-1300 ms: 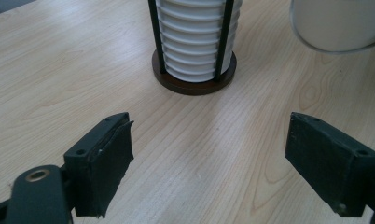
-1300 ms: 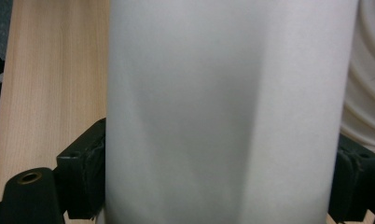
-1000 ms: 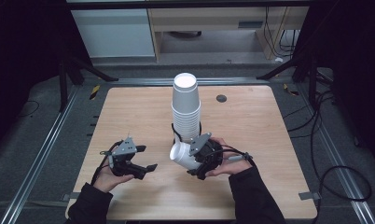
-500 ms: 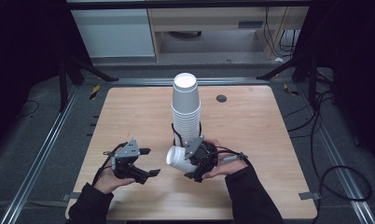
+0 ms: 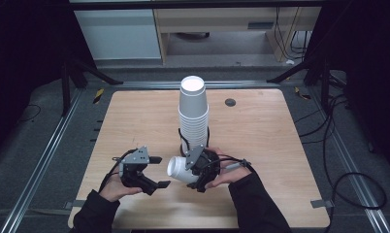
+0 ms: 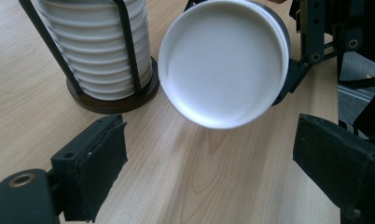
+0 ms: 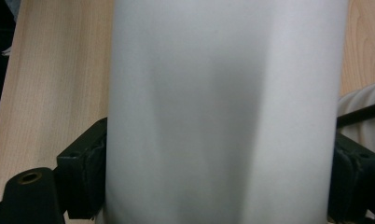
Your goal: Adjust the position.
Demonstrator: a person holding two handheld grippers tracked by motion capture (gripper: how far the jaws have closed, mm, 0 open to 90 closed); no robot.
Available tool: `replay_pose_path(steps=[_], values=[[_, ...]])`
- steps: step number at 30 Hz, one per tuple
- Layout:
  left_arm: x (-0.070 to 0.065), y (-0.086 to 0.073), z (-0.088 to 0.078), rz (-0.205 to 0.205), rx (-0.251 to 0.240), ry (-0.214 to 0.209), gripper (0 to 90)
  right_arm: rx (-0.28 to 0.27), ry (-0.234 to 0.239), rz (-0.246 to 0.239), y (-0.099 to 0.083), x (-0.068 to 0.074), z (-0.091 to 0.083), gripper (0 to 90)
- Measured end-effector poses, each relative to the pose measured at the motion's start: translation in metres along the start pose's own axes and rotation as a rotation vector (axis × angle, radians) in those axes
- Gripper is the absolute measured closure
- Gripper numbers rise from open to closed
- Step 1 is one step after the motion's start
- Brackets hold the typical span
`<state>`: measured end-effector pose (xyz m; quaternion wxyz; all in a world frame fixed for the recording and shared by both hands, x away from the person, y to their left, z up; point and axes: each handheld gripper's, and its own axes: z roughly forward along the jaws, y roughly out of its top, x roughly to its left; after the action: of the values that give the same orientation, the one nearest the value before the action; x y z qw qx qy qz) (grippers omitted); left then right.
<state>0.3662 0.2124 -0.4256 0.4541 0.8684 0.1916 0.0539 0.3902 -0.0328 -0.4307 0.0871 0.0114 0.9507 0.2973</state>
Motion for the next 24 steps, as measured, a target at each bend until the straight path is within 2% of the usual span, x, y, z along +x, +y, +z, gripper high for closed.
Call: replay_pose_path(steps=[7, 24], values=[[-0.002, 0.003, 0.004, 0.006, 0.026, -0.017, 8.2, 0.010, 0.017, -0.018, 0.006, 0.003, 0.006, 13.4], [-0.003, 0.008, 0.015, 0.032, 0.124, -0.062, 7.5, 0.056, 0.041, -0.064, 0.016, 0.008, 0.018, 13.4]])
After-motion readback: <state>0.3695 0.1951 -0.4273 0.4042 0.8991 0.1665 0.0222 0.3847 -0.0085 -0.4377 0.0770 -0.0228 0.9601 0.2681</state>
